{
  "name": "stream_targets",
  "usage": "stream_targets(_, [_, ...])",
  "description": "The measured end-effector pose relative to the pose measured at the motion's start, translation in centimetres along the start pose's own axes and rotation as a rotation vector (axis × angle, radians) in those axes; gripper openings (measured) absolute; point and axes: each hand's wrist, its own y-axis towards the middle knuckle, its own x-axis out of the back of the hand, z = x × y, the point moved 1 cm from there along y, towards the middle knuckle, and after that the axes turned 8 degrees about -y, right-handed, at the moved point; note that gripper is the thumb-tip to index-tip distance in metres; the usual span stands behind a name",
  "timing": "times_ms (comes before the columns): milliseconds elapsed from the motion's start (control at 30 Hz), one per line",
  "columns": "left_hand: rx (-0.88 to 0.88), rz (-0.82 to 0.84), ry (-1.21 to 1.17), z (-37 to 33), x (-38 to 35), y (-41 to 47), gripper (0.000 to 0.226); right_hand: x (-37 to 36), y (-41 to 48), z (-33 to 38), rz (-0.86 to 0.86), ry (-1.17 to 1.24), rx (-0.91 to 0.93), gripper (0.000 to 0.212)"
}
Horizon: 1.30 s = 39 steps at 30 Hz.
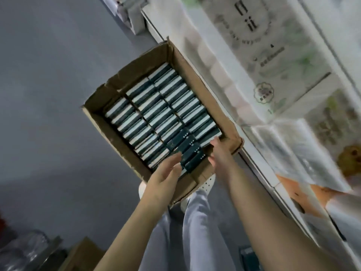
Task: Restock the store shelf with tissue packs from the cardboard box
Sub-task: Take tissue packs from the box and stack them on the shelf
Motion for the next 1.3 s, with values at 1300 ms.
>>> stream_targets(1300, [0.143,-0.268,-0.351,4.0,-1.3,12.7,0.025,-2.0,9.1,-0.5,-0.078,-0.079,0.122,0.054])
